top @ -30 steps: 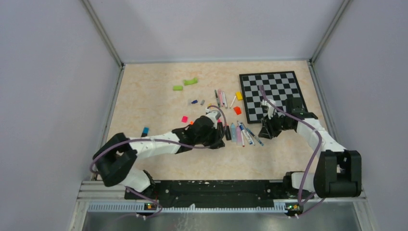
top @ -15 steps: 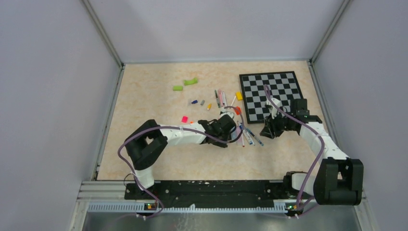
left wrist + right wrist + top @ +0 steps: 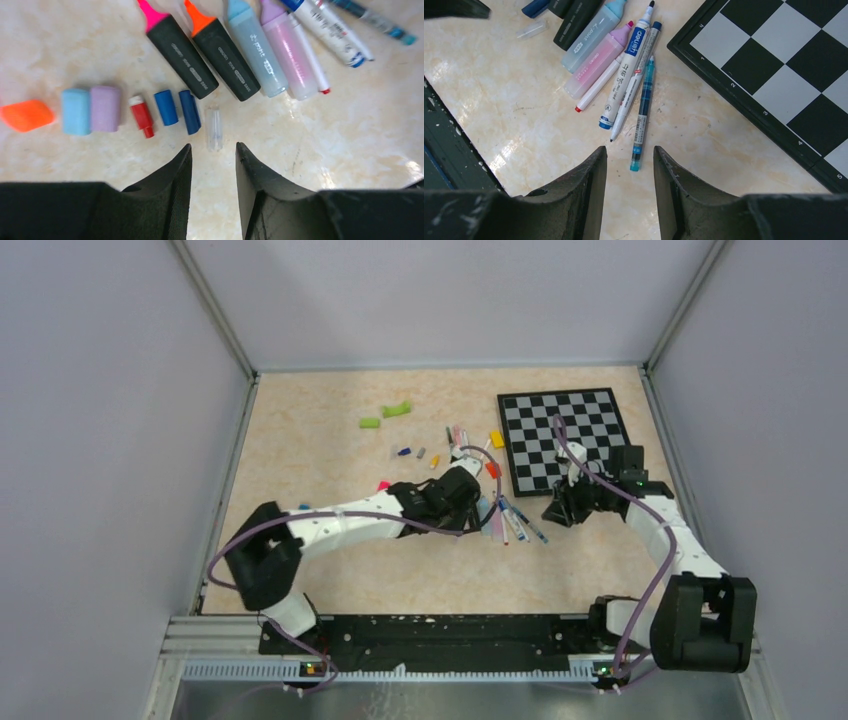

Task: Open the pen caps
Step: Place the pen cap at the center of the board, then pick up the pen from the center of the board.

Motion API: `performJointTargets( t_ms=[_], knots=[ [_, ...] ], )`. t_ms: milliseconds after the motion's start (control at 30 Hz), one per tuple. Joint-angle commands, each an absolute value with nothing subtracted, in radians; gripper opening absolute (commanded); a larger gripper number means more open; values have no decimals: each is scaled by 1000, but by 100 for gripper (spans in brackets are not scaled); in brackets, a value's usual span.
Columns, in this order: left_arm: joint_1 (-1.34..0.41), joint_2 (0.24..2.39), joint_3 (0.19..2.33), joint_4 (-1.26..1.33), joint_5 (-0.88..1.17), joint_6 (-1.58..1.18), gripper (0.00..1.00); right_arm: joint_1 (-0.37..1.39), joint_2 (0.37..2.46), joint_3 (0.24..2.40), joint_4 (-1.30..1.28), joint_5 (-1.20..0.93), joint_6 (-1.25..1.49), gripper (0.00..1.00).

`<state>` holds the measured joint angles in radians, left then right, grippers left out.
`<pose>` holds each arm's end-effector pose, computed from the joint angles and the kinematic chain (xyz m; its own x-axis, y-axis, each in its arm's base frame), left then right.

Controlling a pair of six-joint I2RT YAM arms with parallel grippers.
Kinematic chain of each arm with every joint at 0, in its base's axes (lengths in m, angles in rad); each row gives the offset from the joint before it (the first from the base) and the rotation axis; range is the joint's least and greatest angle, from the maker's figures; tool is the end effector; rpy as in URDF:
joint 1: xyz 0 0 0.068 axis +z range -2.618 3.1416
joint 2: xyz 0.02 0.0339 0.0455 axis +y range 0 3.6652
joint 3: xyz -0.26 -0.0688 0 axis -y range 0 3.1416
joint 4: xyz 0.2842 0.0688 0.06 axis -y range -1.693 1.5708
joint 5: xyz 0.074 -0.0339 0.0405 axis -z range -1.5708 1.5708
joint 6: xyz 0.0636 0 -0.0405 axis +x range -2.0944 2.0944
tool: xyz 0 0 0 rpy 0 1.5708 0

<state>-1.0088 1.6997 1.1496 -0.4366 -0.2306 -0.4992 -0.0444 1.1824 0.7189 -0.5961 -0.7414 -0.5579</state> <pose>0.2265 -0.3324 0.1605 -0.7525 0.3204 -0.5754 0.4515 0.8870 -0.0966 0.2634 0.0313 0.1753 -0.5818 -0.3650 -0.7269 -0.7135 0.6580 0.2407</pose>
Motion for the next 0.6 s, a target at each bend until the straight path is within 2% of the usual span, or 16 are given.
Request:
performJointTargets(
  t_ms=[0,200,367,500,567],
  knots=[
    [-1005,1462,1070,-386,-334,-424,43,-60,1137,719,-590,-800,-591,38],
    [-911,1258,888,-419,-456,-437,59,-64,1089,704,-579,-847,-611,39],
    [-665,1104,793,-481,-440,-426,82,-64,1064,708,-583,-866,-615,40],
    [-525,972,689,-413,-547,-327,98,-64,1057,712,-588,-872,-615,40],
    [-481,911,610,-326,-617,-248,99,-64,1052,715,-593,-873,-618,40]
  ],
)
